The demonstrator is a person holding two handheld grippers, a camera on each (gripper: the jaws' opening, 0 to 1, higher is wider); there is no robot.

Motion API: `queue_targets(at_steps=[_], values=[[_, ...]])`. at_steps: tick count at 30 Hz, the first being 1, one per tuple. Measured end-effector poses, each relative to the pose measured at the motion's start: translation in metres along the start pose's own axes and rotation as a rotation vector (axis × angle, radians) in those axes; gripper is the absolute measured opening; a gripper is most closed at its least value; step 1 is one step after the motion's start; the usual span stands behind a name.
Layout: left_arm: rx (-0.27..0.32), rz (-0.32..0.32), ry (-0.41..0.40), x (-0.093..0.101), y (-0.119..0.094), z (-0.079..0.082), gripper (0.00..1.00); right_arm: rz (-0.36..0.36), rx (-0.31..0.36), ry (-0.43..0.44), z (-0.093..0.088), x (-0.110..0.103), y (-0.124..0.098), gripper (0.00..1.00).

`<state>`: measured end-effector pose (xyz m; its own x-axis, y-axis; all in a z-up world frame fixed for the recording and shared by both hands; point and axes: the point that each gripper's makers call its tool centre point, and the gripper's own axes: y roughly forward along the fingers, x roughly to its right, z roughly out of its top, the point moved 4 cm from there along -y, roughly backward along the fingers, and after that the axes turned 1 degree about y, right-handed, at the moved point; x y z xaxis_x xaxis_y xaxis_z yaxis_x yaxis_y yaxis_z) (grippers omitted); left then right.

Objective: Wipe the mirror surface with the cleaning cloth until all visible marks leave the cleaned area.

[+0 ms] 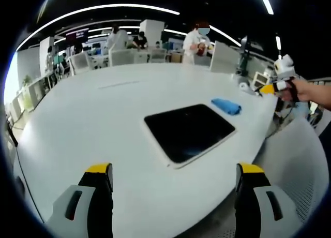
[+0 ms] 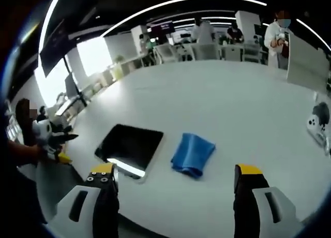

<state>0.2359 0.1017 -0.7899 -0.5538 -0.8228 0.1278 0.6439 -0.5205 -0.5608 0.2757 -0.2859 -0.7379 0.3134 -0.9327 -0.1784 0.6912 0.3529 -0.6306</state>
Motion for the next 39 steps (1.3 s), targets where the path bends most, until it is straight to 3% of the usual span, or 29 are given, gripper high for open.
queue_targets(at_steps=[5,7,12,17,19,27,37,39], values=[[0.005,0.003,-0.006,-0.001,-0.001,0.001,0.99,-0.012,0.010,-0.030,0.021,0.002,0.014,0.83],[0.008,0.002,-0.010,-0.001,-0.001,0.001,0.99,-0.047,-0.002,-0.036,0.025,0.007,0.020,0.80],[0.011,0.011,-0.023,-0.003,-0.002,0.001,0.99,-0.092,-0.004,0.014,0.031,0.015,0.035,0.71],[-0.003,0.003,-0.020,-0.002,-0.001,-0.001,0.99,-0.099,-0.031,-0.035,0.026,0.016,0.059,0.68],[-0.011,-0.004,-0.017,-0.001,0.000,-0.003,0.99,-0.102,-0.023,-0.108,0.022,0.018,0.068,0.61],[-0.024,-0.022,-0.018,0.002,0.001,-0.005,0.99,-0.152,-0.091,-0.086,-0.006,0.033,0.099,0.28],[-0.018,-0.028,-0.006,0.003,0.002,-0.003,0.99,-0.155,-0.127,-0.027,-0.018,0.031,0.116,0.17],[-0.017,-0.001,0.056,0.000,0.001,-0.002,0.99,-0.142,-0.120,0.003,-0.019,0.029,0.119,0.15]])
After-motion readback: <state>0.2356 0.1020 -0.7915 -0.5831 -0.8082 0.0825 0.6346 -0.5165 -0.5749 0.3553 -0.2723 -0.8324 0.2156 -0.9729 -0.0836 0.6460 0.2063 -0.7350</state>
